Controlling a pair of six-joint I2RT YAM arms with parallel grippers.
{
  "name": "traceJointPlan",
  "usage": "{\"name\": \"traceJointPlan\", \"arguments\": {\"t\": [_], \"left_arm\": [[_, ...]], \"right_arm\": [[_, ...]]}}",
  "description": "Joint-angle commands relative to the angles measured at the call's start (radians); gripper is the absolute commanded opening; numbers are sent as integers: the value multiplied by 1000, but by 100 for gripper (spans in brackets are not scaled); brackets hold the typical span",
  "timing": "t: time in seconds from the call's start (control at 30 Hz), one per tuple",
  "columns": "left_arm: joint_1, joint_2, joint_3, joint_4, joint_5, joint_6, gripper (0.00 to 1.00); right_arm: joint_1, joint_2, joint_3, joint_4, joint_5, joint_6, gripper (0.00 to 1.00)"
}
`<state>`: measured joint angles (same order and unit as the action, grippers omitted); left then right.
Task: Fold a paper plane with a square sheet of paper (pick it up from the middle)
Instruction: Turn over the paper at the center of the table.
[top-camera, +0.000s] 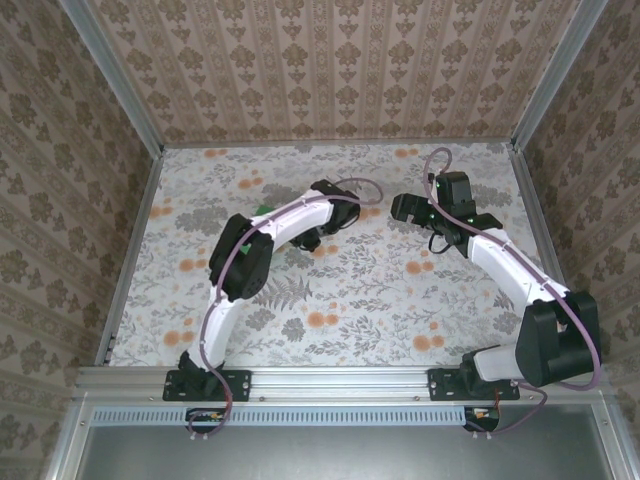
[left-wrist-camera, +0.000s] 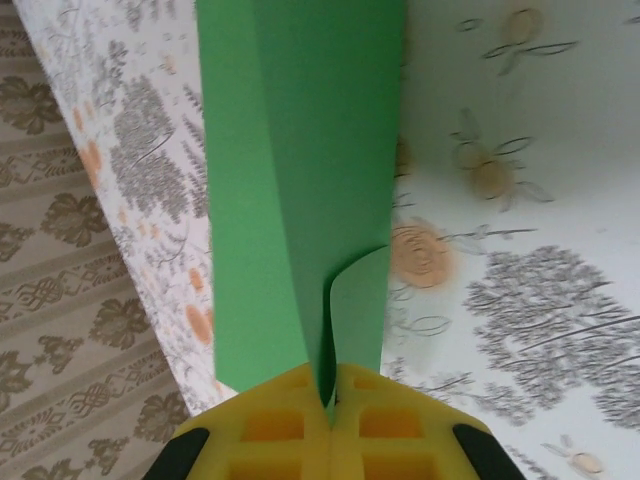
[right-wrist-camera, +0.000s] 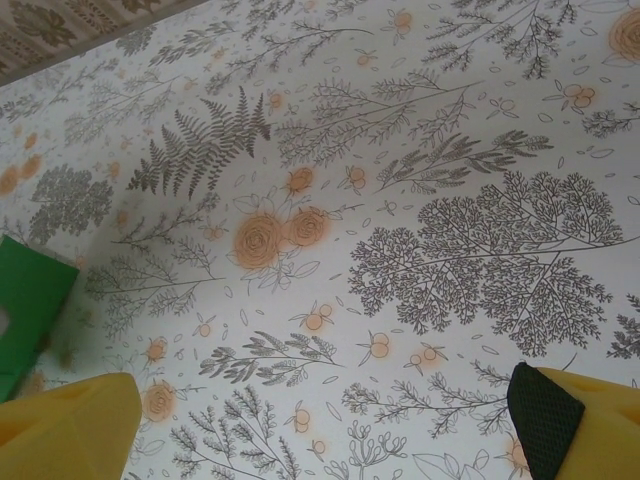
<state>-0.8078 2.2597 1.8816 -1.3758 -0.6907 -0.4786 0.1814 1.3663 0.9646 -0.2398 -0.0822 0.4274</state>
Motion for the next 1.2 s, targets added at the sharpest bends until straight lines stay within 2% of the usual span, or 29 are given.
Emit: {"name": "traceJointPlan", "arguments": {"t": [0.0,0.23,0.57,0.67,0.83,0.9,1.0,1.03,1.17], "left_arm": [[-23,21,40,25,31,-20,5],[-69,93,84,60,122,-20,8],[-85,90,86,138,253,7,16],[-78,67,67,190,325,21,17],[-37,-14,-38,357,526,32,20],[-17,-52,-97,428,605,30,24],[15,-101,-178,523,705,25,35],[23,-117,-204,549,734,21,40],[43,-156,-260,627,822,11,51]], "right_arm": [[-9,17,-6,-33,22,20,97],[-25,51,0,-47,37,34,97],[-46,81,6,-62,31,59,97],[-49,84,8,-64,23,59,97],[-56,92,10,-63,7,61,97],[-59,96,10,-64,-5,61,97],[-60,107,13,-62,-24,63,97],[-60,112,15,-63,-32,64,97],[-60,124,19,-60,-54,68,97]]}}
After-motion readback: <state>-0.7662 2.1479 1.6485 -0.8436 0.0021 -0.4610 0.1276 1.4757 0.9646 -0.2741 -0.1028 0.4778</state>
